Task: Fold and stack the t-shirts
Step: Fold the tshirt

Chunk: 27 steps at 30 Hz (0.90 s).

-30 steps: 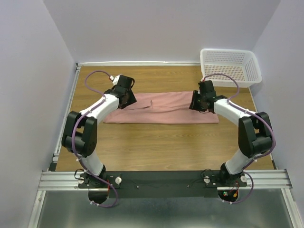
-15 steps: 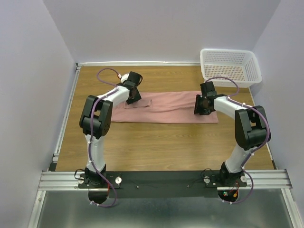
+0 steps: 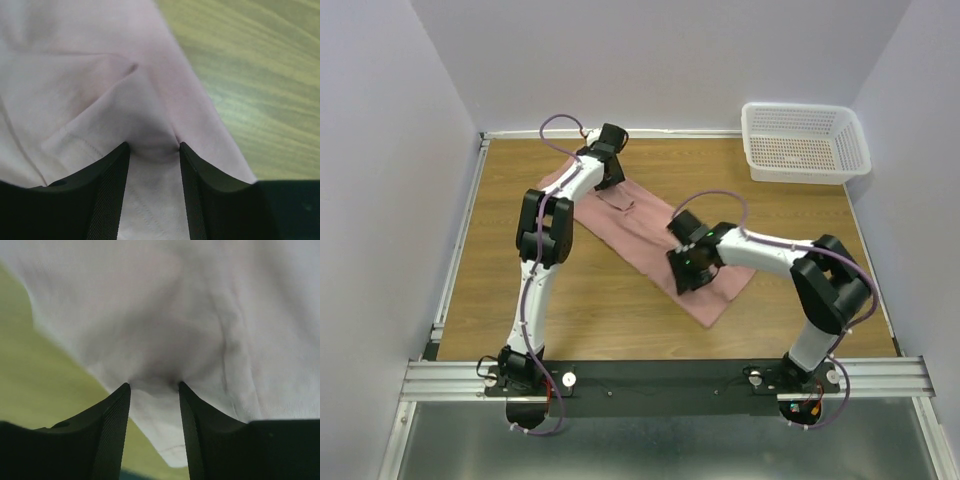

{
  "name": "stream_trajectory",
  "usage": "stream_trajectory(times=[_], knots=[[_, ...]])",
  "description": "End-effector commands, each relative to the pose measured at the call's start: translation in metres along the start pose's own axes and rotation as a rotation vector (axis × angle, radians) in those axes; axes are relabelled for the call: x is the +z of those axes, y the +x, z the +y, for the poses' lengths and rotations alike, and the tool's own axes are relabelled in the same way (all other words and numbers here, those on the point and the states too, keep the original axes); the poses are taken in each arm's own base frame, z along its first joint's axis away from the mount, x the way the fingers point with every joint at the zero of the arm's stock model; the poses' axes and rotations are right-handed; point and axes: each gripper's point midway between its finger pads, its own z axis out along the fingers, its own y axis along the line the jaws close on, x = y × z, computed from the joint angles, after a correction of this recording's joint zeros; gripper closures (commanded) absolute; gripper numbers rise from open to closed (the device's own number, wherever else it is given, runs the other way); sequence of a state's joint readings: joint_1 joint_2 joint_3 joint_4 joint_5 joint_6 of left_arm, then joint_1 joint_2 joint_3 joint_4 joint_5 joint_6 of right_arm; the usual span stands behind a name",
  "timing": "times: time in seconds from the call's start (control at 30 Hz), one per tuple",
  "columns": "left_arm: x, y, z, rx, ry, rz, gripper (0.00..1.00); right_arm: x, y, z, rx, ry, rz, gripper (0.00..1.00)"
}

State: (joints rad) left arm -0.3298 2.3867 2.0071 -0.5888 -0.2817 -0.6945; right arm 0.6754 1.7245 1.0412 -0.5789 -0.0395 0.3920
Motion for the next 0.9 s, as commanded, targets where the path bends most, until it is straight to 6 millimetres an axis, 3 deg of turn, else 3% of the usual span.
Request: stream_trajectory(times=[0.0,0.17,0.27,0.33,0.37,0.4,0.43,0.47,0.63,0.73,0.87], knots=[[0.025,-0.003,0.019,0.101,-0.065,0.031,0.46,-0.001,0.073,0.062,-0.156,-0.093,0.267,0.47],[0.026,-0.034,0.025,0.141,-0.042,-0.044,0.40,-0.009,0.044,0.104,-0.291,-0.192,0.221,0.46],[0.004,-0.063,0.026,0.132,-0.042,-0.122,0.33,-0.027,0.021,0.116,-0.335,-0.207,0.160,0.44],[-0.024,-0.081,0.022,0.104,-0.018,-0.170,0.25,-0.038,0.007,0.108,-0.359,-0.146,0.103,0.41],[-0.032,-0.079,0.022,0.080,-0.009,-0.165,0.22,-0.046,0.002,0.103,-0.364,-0.108,0.093,0.41],[-0.058,-0.091,0.017,0.053,0.019,-0.199,0.20,-0.051,-0.002,0.097,-0.370,-0.074,0.081,0.39],[-0.064,-0.086,0.022,0.027,0.003,-0.194,0.17,-0.057,-0.006,0.088,-0.386,-0.023,0.064,0.39],[-0.089,-0.097,0.021,-0.038,0.021,-0.227,0.17,-0.060,-0.006,0.085,-0.396,-0.013,0.066,0.36],[-0.111,-0.074,0.025,-0.142,0.046,-0.189,0.17,-0.052,0.001,0.051,-0.452,0.088,0.088,0.34],[-0.099,-0.050,0.027,-0.139,0.037,-0.142,0.20,-0.041,0.008,0.039,-0.459,0.072,0.120,0.34],[-0.073,-0.028,0.027,-0.108,0.015,-0.084,0.25,-0.029,-0.003,0.038,-0.434,0.028,0.083,0.34]])
